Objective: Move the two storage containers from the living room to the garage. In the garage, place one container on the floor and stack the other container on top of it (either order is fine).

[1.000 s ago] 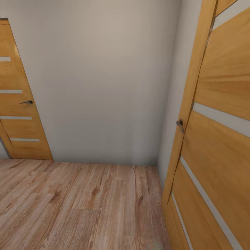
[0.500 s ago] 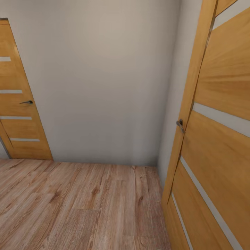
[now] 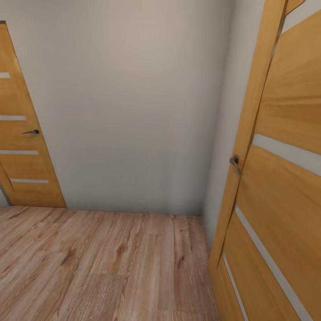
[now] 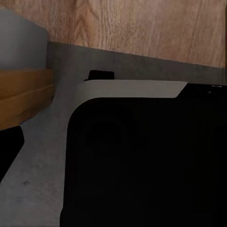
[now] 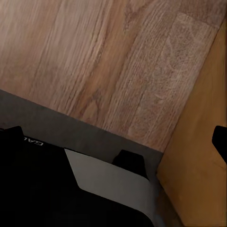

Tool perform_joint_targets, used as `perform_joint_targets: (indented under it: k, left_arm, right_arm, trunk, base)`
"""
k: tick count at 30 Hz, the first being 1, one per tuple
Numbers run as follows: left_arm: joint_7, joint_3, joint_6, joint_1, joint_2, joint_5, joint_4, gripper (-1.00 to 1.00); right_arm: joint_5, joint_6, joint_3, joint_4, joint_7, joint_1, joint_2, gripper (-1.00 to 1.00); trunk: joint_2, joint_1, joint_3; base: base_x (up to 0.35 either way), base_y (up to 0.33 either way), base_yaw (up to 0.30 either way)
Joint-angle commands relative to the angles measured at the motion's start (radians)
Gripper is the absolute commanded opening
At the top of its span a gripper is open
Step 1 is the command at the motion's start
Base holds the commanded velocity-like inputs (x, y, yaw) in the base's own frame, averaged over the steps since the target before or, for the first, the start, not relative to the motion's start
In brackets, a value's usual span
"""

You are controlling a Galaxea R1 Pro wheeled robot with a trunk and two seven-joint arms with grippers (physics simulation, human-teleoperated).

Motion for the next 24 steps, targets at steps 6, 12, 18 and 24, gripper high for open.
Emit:
perform_joint_targets:
  k: [6,12,18,24]
  left_arm:
    - [0.0,0.001,-0.002,0.0,0.0,0.007,0.0,1.0]
    - [0.002,0.001,-0.002,0.0,0.0,0.007,0.0,1.0]
    - [0.008,0.002,-0.002,0.0,0.0,0.007,0.0,1.0]
    - [0.011,0.002,-0.002,0.0,-0.001,0.007,0.0,1.0]
  right_arm:
    - [-0.01,-0.005,0.009,0.003,-0.001,-0.001,0.002,1.0]
    - [-0.01,0.001,0.009,0.003,-0.001,-0.001,0.005,1.0]
    - [-0.01,0.007,0.009,0.003,-0.001,-0.001,0.004,1.0]
    - [-0.01,0.007,0.009,0.003,-0.001,-0.001,0.004,1.0]
  trunk:
    - [0.0,0.001,-0.001]
    - [0.0,0.001,-0.001]
    - [0.0,0.001,-0.001]
    - [0.0,0.001,-0.001]
  base:
    - [0.317,0.0,0.0]
    - [0.301,0.0,0.0]
    - [0.056,0.0,0.131]
    - [0.003,0.0,0.261]
